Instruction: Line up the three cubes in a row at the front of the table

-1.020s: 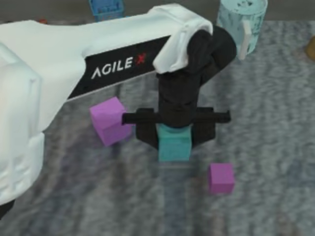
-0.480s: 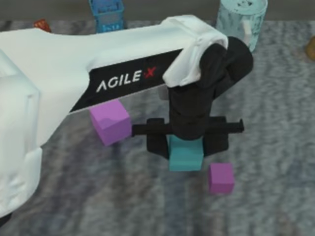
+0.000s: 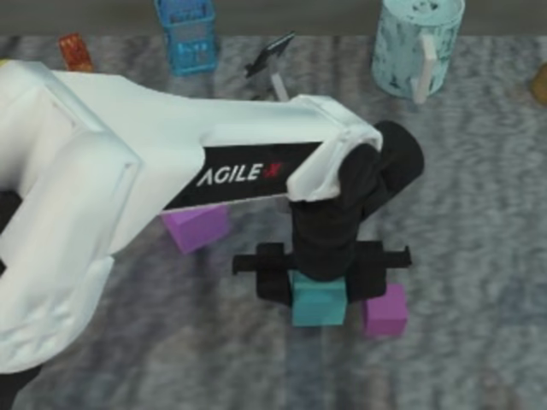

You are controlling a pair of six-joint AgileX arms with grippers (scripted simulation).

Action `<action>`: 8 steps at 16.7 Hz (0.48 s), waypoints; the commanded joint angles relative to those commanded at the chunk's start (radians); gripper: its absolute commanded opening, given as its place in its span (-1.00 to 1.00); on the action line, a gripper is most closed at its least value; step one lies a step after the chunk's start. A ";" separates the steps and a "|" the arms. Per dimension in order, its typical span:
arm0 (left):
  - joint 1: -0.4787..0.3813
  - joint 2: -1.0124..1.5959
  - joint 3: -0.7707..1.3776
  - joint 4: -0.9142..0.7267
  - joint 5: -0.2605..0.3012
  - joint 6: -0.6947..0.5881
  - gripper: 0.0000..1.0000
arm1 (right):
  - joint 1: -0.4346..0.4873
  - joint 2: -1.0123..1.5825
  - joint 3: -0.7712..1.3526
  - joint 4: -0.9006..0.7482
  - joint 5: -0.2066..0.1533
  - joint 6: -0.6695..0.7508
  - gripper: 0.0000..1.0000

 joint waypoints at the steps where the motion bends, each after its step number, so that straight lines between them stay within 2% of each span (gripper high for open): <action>1: 0.000 0.000 0.000 0.000 0.000 0.000 -1.00 | 0.000 0.000 0.000 0.000 0.000 0.000 1.00; 3: 0.000 0.000 0.000 0.000 0.000 0.000 -1.00 | 0.000 0.000 0.000 0.000 0.000 0.000 1.00; 8: 0.000 0.000 0.000 0.000 0.000 0.000 -0.25 | 0.000 0.000 0.000 0.000 0.000 0.000 1.00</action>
